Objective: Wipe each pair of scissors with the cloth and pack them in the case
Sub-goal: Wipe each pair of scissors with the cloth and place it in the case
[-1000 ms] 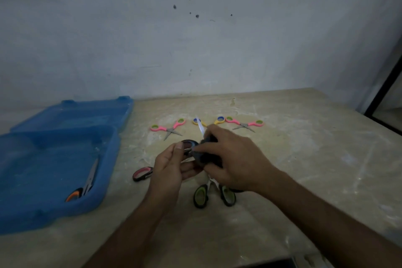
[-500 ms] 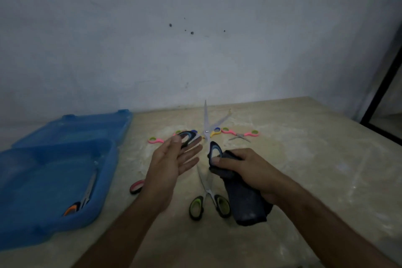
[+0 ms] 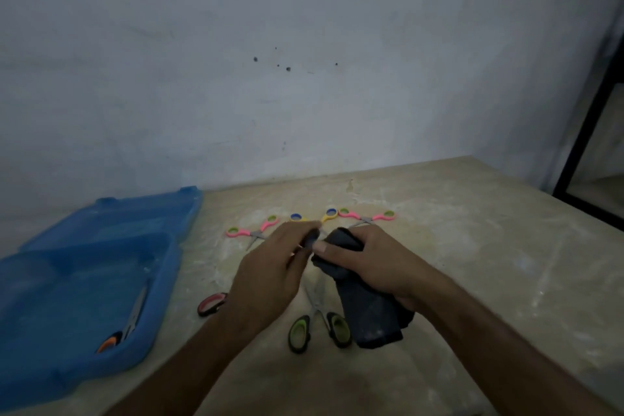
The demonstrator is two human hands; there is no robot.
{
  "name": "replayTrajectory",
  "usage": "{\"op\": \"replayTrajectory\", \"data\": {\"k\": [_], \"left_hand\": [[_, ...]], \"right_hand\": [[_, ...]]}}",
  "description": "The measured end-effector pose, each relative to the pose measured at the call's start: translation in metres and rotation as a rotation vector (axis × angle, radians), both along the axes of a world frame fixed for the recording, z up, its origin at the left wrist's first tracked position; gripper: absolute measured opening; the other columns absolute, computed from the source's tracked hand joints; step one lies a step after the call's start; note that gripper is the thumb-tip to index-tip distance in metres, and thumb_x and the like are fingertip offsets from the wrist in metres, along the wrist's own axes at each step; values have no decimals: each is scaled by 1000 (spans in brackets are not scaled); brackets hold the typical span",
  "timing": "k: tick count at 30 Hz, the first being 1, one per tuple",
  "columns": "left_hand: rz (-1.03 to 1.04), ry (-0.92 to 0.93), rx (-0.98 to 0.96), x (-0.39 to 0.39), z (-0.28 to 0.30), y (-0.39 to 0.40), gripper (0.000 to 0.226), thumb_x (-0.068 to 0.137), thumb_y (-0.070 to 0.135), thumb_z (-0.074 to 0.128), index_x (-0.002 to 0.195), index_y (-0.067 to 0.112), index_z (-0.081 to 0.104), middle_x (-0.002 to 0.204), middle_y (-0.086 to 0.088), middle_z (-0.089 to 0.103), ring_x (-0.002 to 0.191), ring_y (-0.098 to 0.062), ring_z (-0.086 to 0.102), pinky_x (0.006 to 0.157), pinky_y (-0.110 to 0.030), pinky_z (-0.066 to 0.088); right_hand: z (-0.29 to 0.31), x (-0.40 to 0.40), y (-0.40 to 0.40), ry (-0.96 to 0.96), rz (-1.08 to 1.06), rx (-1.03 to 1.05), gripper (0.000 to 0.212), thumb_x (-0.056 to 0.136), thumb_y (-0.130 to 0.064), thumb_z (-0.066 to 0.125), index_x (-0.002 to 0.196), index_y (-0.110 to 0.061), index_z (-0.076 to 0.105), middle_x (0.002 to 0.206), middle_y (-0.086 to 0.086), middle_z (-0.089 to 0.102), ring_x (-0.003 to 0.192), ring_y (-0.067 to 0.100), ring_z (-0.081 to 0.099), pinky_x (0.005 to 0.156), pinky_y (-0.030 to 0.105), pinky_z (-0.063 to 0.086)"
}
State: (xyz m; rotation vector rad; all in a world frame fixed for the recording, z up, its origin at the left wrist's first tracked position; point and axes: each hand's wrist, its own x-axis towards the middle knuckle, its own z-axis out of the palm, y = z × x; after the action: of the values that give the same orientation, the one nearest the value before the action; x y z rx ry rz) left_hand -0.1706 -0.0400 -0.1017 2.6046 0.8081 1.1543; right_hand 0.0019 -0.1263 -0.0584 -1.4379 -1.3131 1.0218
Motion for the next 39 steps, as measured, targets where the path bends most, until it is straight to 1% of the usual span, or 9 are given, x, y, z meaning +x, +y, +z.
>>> {"op": "replayTrajectory", "data": {"k": [3, 6, 9, 11, 16, 21, 27, 30, 39], "left_hand": [[16, -380, -478, 3, 2, 2, 19, 102, 25, 58, 118, 30, 66, 108, 9, 73, 90, -13, 75, 73, -42, 64], [23, -677, -871, 1, 6, 5, 16, 101, 16, 59, 114, 18, 69, 105, -5, 78, 92, -28, 77, 79, -50, 62], [31, -831, -1115, -1, -1, 9, 19, 100, 13, 59, 117, 11, 68, 107, -11, 78, 96, -34, 76, 87, -54, 59], [36, -881, -1207, -2, -7, 11, 22, 99, 13, 59, 119, 9, 67, 109, -14, 77, 100, -33, 75, 89, -53, 58], [35, -876, -1241, -6, -18, 11, 24, 100, 20, 58, 121, 15, 68, 111, -7, 78, 104, -22, 74, 83, -38, 57], [5, -879, -1303, -5, -25, 9, 27, 101, 21, 55, 123, 11, 68, 116, -11, 76, 110, -28, 71, 96, -48, 55], [-45, -914, -1291, -5, -27, 5, 26, 101, 20, 55, 121, 10, 69, 113, -15, 76, 97, -27, 74, 78, -40, 58], [-54, -939, -1276, -8, -24, 6, 28, 101, 20, 55, 124, 10, 67, 115, -12, 76, 96, -23, 76, 69, -34, 61], [-41, -982, -1250, -6, -25, 1, 28, 101, 20, 55, 125, 10, 66, 115, -11, 76, 99, -26, 75, 68, -34, 62]], "right_hand": [[-3, 10, 1, 16, -86, 78, 27, 86, -44, 77, 87, -17, 75, 80, 5, 74, 73, 15, 70, 66, 30, 53], [-9, 23, -1, 186, -165, 80, 22, 80, -26, 84, 98, -20, 73, 87, -2, 77, 80, 15, 73, 70, 30, 55], [-19, 31, -3, 222, -190, 95, 49, 77, -1, 83, 120, -18, 66, 110, -2, 75, 99, 12, 73, 76, 23, 58], [-25, 30, -4, 122, -192, 128, 43, 82, -5, 80, 119, -22, 66, 107, -8, 74, 98, 9, 72, 76, 21, 58], [-31, 21, 2, -144, -170, 348, 14, 98, -18, 66, 111, -23, 69, 103, -10, 72, 97, 3, 67, 79, 16, 51], [-45, 3, 7, -482, -165, 494, 23, 98, -23, 64, 120, -27, 69, 105, -7, 65, 98, 6, 61, 85, 21, 49], [-64, -39, 17, -949, 52, 450, 46, 92, -22, 59, 138, -25, 57, 115, 12, 48, 97, 31, 54, 73, 41, 52], [-62, -29, 26, -947, -61, 504, 47, 88, -25, 59, 135, -22, 60, 111, 14, 52, 92, 34, 58, 65, 39, 55], [-56, 6, 22, -825, -419, 492, 41, 94, -22, 59, 134, -28, 59, 112, 7, 49, 86, 27, 61, 71, 39, 56]]}}
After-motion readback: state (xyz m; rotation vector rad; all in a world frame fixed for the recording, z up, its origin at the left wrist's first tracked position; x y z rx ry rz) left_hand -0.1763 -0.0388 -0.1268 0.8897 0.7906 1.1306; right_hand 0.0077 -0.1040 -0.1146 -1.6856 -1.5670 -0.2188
